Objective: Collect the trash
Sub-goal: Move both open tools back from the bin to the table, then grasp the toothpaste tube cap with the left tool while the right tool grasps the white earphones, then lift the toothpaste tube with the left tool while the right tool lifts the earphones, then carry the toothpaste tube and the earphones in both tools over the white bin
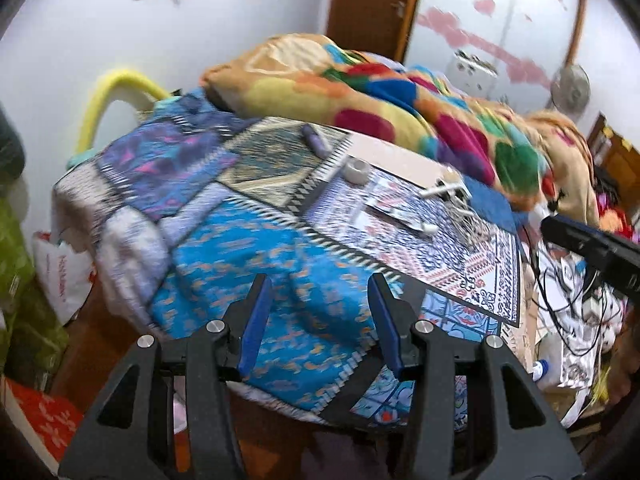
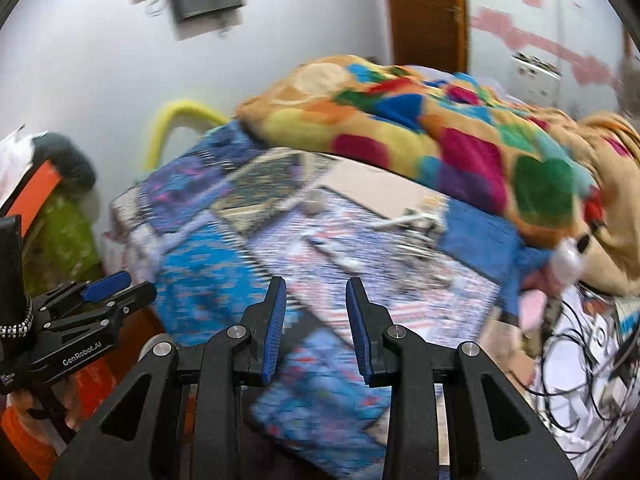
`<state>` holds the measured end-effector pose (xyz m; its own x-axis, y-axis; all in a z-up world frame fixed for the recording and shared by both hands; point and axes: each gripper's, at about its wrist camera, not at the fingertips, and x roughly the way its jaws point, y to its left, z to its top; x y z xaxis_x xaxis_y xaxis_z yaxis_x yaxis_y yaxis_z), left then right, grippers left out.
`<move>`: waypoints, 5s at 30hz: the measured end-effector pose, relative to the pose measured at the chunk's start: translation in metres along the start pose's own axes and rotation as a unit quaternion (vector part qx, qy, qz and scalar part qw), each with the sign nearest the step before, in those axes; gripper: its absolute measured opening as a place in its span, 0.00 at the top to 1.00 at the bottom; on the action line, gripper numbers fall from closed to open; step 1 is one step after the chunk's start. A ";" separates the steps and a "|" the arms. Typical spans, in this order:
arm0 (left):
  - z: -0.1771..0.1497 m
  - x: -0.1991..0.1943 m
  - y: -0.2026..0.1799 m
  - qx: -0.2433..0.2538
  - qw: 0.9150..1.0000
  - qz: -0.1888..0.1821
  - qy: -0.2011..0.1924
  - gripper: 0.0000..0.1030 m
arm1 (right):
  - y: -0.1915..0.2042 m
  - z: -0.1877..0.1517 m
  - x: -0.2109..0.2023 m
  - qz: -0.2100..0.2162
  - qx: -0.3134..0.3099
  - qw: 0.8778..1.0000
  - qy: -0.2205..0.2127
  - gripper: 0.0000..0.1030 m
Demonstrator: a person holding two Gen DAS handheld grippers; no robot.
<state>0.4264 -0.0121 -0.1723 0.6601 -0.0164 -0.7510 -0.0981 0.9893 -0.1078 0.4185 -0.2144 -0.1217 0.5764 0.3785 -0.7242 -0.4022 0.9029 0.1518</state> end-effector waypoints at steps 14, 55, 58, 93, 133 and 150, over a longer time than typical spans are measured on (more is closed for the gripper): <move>0.037 0.124 -0.068 0.039 0.996 -0.043 0.071 0.53 | -0.102 -0.004 0.048 -0.041 0.041 0.997 0.042 0.73; 0.001 0.144 -0.069 0.073 0.993 -0.067 0.062 0.84 | -0.109 -0.025 0.101 0.016 0.044 0.995 0.087 0.95; -0.009 0.136 -0.066 0.073 0.993 -0.067 0.067 0.84 | -0.102 -0.033 0.095 0.006 0.032 0.995 0.091 0.96; -0.012 0.139 -0.076 0.109 0.992 -0.039 0.044 0.75 | -0.063 -0.051 0.106 -0.006 -0.069 0.993 0.090 0.85; -0.033 -0.102 0.069 0.029 0.997 0.007 -0.073 0.84 | 0.111 0.003 -0.028 0.062 -0.101 0.992 -0.032 0.95; -0.106 -0.120 0.222 -0.083 0.992 0.088 -0.044 0.84 | 0.265 -0.028 0.048 0.156 -0.177 0.971 0.041 0.95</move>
<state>0.2465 0.1938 -0.1748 0.6841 0.1746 -0.7082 -0.3346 0.9378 -0.0920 0.3199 0.0374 -0.1346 0.3349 0.5912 -0.7337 -0.7756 0.6152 0.1417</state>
